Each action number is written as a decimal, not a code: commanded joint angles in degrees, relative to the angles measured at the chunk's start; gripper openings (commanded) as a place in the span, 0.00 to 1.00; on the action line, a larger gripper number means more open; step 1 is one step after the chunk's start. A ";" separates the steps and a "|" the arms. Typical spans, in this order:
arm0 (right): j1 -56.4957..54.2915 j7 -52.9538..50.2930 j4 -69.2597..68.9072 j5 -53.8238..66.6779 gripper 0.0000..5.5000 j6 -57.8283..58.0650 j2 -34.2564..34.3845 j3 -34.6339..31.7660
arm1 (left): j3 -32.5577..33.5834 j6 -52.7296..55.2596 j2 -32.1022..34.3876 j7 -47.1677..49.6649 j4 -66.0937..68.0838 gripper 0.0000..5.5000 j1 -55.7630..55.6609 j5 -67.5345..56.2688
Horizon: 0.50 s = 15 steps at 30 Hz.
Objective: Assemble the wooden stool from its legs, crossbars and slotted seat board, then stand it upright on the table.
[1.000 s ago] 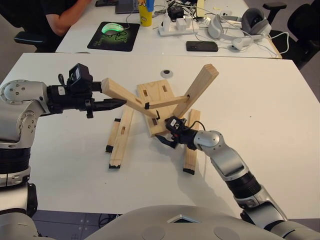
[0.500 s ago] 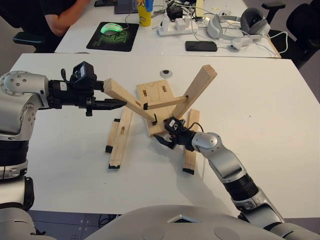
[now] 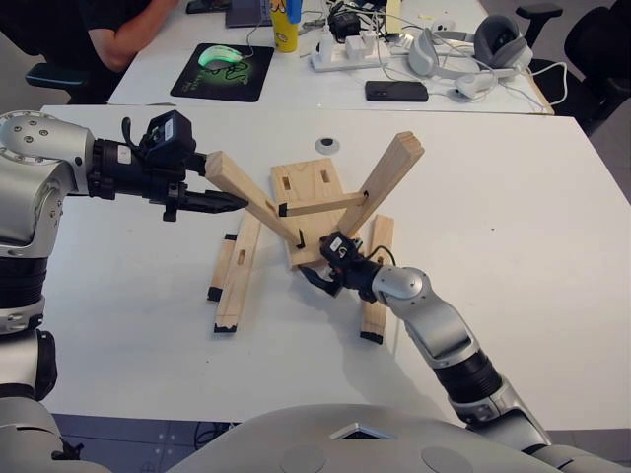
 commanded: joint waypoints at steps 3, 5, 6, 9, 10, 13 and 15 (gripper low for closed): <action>2.14 -0.48 -1.10 0.36 0.71 5.59 0.43 2.26 | -3.96 2.97 1.13 0.32 -1.62 0.38 -3.34 3.41; 1.85 -0.99 -1.77 0.32 0.71 6.61 0.72 2.25 | -5.27 4.17 0.84 0.10 -2.01 0.38 -4.95 3.79; 1.72 -1.20 -2.05 0.39 0.71 7.00 1.03 2.19 | -6.07 4.62 0.67 -0.17 -2.15 0.38 -5.75 4.08; 1.40 -1.75 -2.31 0.38 0.71 7.68 1.63 2.27 | -7.43 5.91 0.68 -0.67 -2.61 0.38 -7.09 4.48; 1.35 -1.98 -2.37 0.36 0.71 7.88 1.77 2.24 | -7.87 6.09 0.90 -0.96 -2.46 0.38 -7.48 4.90; 1.34 -2.65 -2.75 0.39 0.71 8.46 2.29 2.29 | -8.80 6.54 0.66 -1.13 -1.65 0.38 -8.83 5.77; 1.38 -3.09 -2.95 0.50 0.71 8.79 2.77 2.33 | -9.17 7.52 -0.17 -0.61 -1.73 0.38 -9.47 5.72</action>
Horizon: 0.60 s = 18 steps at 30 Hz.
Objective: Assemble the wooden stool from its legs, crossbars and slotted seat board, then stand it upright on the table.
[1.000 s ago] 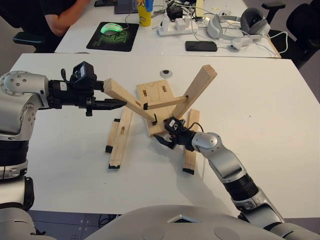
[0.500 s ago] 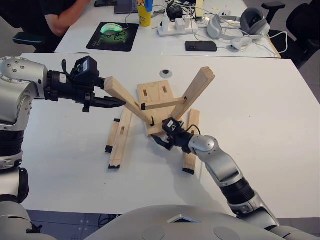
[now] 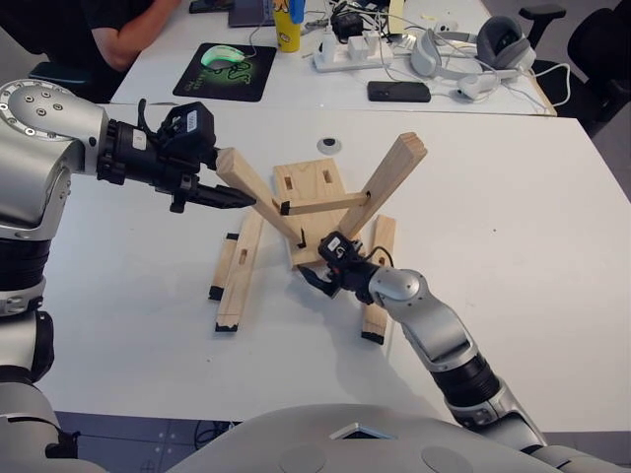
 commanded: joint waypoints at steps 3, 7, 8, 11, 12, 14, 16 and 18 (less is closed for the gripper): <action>1.11 -0.53 0.71 0.74 0.71 2.52 1.24 1.92 | -2.56 2.24 -2.48 1.69 0.09 0.38 -1.14 1.67; 0.93 -1.04 1.11 1.27 0.71 3.12 1.81 1.67 | -1.05 3.55 -4.50 3.49 0.36 0.38 -2.04 0.96; 1.00 -1.10 1.12 1.55 0.71 3.35 1.98 1.46 | -0.83 3.57 -4.72 3.74 0.34 0.38 -2.13 1.01; 0.99 -0.96 1.22 1.93 0.71 3.73 2.20 1.29 | -0.25 3.94 -5.60 4.33 0.13 0.38 -2.28 0.70; 0.90 -0.91 1.35 1.91 0.71 3.79 2.28 1.35 | 0.00 4.26 -5.82 4.53 -0.03 0.38 -2.22 0.47; 0.96 -0.77 1.53 2.22 0.71 4.18 2.54 1.05 | -0.04 4.72 -5.99 4.73 -0.38 0.38 -2.27 0.51; 0.94 -0.62 1.88 2.32 0.71 4.51 2.56 0.96 | -0.21 5.09 -6.03 4.91 -0.60 0.38 -2.18 0.79; 0.84 -0.47 2.05 2.28 0.71 4.75 2.56 1.07 | -0.37 4.87 -6.04 5.02 -0.49 0.38 -2.07 1.17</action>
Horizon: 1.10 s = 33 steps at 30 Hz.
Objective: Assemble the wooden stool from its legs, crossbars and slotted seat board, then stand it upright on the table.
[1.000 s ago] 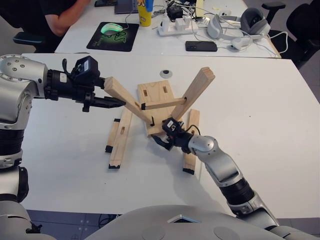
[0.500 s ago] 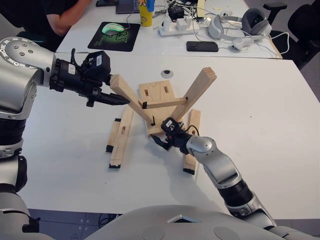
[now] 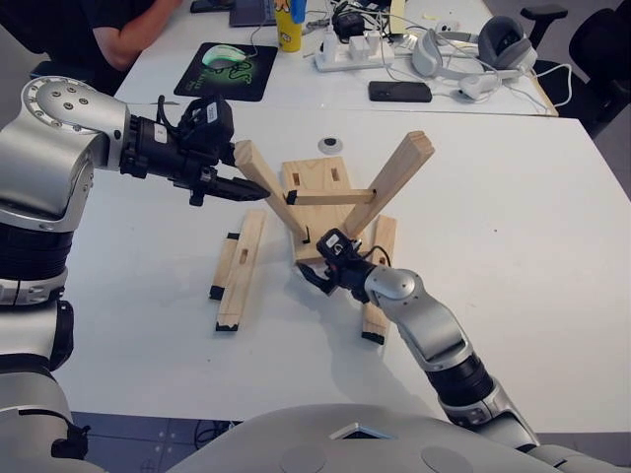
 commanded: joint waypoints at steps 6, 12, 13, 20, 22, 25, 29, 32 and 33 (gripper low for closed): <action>1.15 2.20 2.04 2.18 0.71 2.83 0.33 2.37 | -0.71 -0.91 -3.25 2.74 -1.12 0.38 -0.61 0.50; 0.93 2.41 2.49 2.00 0.71 2.83 0.10 2.89 | -1.04 -0.35 -5.78 4.12 -2.42 0.38 -0.49 -0.05; 0.92 2.48 2.48 2.03 0.71 2.88 0.10 2.95 | -0.93 -0.24 -5.77 4.22 -2.60 0.38 -0.36 -0.12; 1.71 2.72 2.72 2.66 0.71 3.67 0.01 2.89 | -2.24 -1.35 -6.14 4.39 -2.33 0.38 -0.20 1.01; 1.76 2.91 2.85 2.85 0.71 3.99 -0.02 2.84 | -3.01 -1.58 -6.64 4.30 -1.44 0.38 -0.96 1.58; 1.89 2.96 3.10 3.35 0.71 4.85 0.45 2.54 | -5.36 -2.39 -10.00 4.64 1.06 0.38 -1.96 2.51; 2.00 3.19 3.61 3.81 0.71 6.50 0.98 2.85 | -6.96 -4.26 -13.66 6.58 4.36 0.38 0.49 4.06; 1.80 3.78 3.76 4.70 0.71 8.32 0.95 2.45 | -6.01 -4.58 -13.39 8.36 4.44 0.38 4.16 4.31; 1.76 3.93 3.78 4.83 0.71 8.61 0.83 2.29 | -5.52 -4.40 -12.95 8.84 4.01 0.38 5.29 4.17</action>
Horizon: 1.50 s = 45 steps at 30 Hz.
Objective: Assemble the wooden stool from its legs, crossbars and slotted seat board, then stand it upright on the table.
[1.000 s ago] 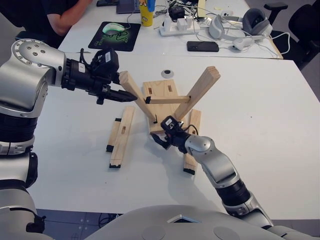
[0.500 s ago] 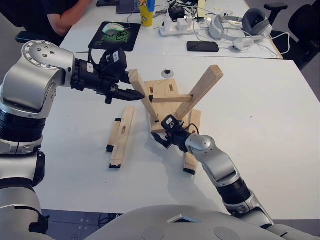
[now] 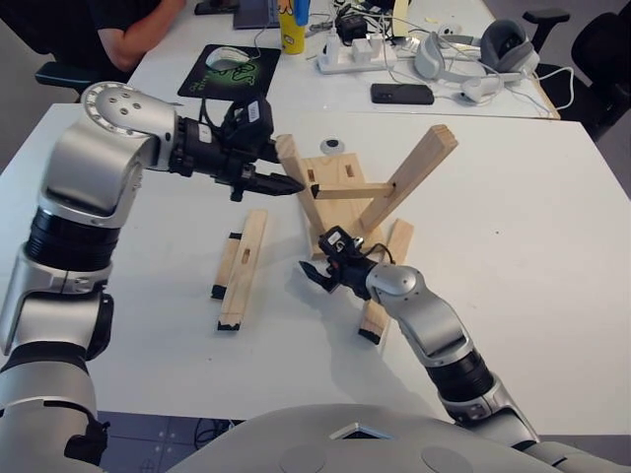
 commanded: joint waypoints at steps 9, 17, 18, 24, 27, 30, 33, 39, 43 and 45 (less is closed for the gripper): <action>2.17 4.00 -1.26 9.02 0.58 1.81 2.36 -3.09 | 0.84 2.61 0.33 3.23 -1.66 0.38 6.84 -0.67; 1.82 4.91 -17.50 21.66 0.34 8.99 4.04 -12.90 | 1.43 3.53 1.24 3.70 -2.02 0.38 6.69 -1.74; 1.63 4.58 -18.49 22.89 0.33 10.01 4.00 -13.70 | 1.52 3.62 1.30 3.78 -2.08 0.38 6.75 -1.83; -3.61 2.54 -30.56 40.45 0.17 18.15 7.06 -27.89 | 1.05 3.13 2.25 2.90 -1.54 0.38 6.25 -1.63; -6.91 -4.65 -29.31 35.62 0.09 12.93 8.35 -28.25 | 0.62 3.17 1.92 2.64 -1.35 0.38 5.52 -1.73; -6.00 -9.07 -26.66 25.02 0.00 4.25 4.15 -20.62 | 0.12 3.19 2.05 2.35 -1.55 0.38 5.50 -1.73; -3.19 -11.73 -22.99 15.25 0.00 -2.75 0.09 -11.46 | -0.23 3.38 1.44 2.39 -1.30 0.38 4.66 -1.81; -0.62 -13.31 -19.31 8.43 0.00 -8.34 -0.99 -6.18 | -0.87 3.52 0.87 2.24 -1.17 0.38 3.86 -2.08; -1.15 -13.71 -17.09 5.33 0.00 -8.43 -1.66 -4.85 | -1.12 3.73 0.68 2.15 -1.54 0.38 3.55 -2.37; -1.60 -13.85 -16.46 4.10 0.00 -8.58 -1.69 -4.73 | -1.13 3.81 0.70 2.10 -1.55 0.38 3.42 -2.49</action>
